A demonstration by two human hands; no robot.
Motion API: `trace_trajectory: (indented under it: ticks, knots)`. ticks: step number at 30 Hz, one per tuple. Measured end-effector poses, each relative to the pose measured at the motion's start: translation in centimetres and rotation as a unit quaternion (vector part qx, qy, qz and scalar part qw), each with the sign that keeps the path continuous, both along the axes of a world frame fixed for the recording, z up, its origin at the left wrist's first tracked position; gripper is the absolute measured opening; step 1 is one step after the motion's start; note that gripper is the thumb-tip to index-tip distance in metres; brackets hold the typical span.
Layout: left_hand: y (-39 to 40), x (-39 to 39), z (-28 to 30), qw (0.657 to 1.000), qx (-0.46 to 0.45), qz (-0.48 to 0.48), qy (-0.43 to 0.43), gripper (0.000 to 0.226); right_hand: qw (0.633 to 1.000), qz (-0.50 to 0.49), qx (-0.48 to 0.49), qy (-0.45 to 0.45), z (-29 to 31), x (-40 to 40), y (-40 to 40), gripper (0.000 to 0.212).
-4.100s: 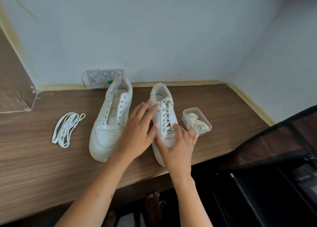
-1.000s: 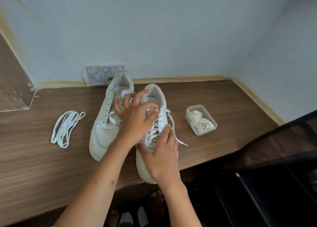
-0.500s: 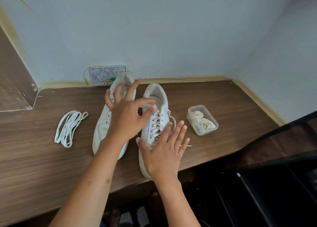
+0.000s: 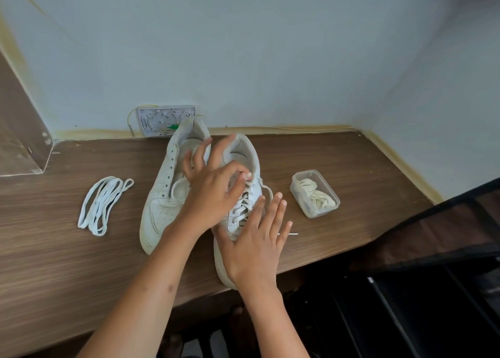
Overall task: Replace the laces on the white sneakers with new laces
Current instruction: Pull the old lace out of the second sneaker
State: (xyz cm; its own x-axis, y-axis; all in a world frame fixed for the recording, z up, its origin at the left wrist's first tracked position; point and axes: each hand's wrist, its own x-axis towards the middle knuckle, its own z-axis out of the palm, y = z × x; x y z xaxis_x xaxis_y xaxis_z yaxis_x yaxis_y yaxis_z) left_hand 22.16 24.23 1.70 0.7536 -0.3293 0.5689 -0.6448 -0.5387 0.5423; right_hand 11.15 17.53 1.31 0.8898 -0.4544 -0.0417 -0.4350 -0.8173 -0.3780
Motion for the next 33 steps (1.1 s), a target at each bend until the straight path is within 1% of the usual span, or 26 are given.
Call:
trace_trajectory:
  ticks: [2, 3, 6, 8, 9, 11, 13, 15, 17, 19, 21, 24, 27, 30, 33]
  knots:
    - [0.9, 0.2, 0.9, 0.998, -0.058, -0.027, 0.012, 0.011, 1.0, -0.002, 0.007, -0.005, 0.1, 0.2, -0.1, 0.101]
    - [1.5, 0.2, 1.4, 0.996, -0.075, -0.035, 0.022, 0.01, 1.0, -0.003, 0.006, -0.006, 0.1, 0.3, -0.1, 0.1]
    - [3.4, 0.0, 2.9, 0.986, -0.121, -0.048, 0.103, 0.027, 1.0, -0.002, 0.002, -0.005, 0.1, 0.2, 0.0, 0.101]
    - [4.0, 0.1, 3.2, 0.985, -0.127, -0.021, 0.116, 0.035, 1.0, 0.006, 0.004, -0.002, 0.0, 0.1, -0.2, 0.103]
    - [4.0, 0.2, 3.1, 0.989, -0.111, 0.011, 0.101, 0.037, 1.0, 0.012, 0.004, -0.003, 0.0, 0.2, -0.3, 0.105]
    - [3.8, 0.4, 2.6, 0.994, -0.048, 0.086, 0.049, 0.038, 1.0, 0.016, 0.0, -0.009, -0.1, 0.4, -0.3, 0.11]
    - [3.5, 0.4, 2.3, 0.991, -0.008, 0.135, 0.005, 0.036, 1.0, 0.011, -0.002, -0.01, -0.2, 0.5, -0.2, 0.109]
    - [3.3, 0.2, 2.2, 0.988, 0.008, 0.147, -0.037, 0.028, 1.0, 0.004, 0.006, -0.008, -0.1, 0.6, -0.1, 0.105]
    - [2.8, -0.1, 2.3, 0.987, 0.035, 0.134, -0.077, 0.023, 1.0, -0.001, 0.007, -0.01, -0.1, 0.6, 0.0, 0.105]
    - [2.1, -0.5, 2.2, 0.985, 0.079, 0.119, -0.093, 0.024, 1.0, 0.002, 0.0, -0.017, -0.1, 0.6, 0.1, 0.108]
    - [1.5, -0.7, 2.0, 0.982, 0.114, 0.117, -0.09, 0.024, 0.999, 0.011, 0.005, -0.032, -0.1, 0.6, 0.1, 0.114]
    - [1.2, -0.8, 2.1, 0.98, 0.127, 0.133, -0.08, 0.016, 0.999, 0.032, 0.02, -0.037, -0.1, 0.5, -0.6, 0.121]
    - [1.2, -0.8, 2.4, 0.977, 0.128, 0.149, -0.082, 0.006, 0.999, 0.036, 0.018, -0.023, 0.1, 0.5, -1.3, 0.118]
    - [1.3, -0.7, 2.3, 0.977, 0.115, 0.151, -0.096, 0.008, 0.998, 0.02, 0.043, -0.03, 0.2, 0.4, -1.2, 0.11]
    - [1.4, -0.9, 2.4, 0.975, 0.078, 0.161, -0.132, 0.011, 0.998, 0.003, 0.052, -0.043, 0.0, 0.5, -0.9, 0.108]
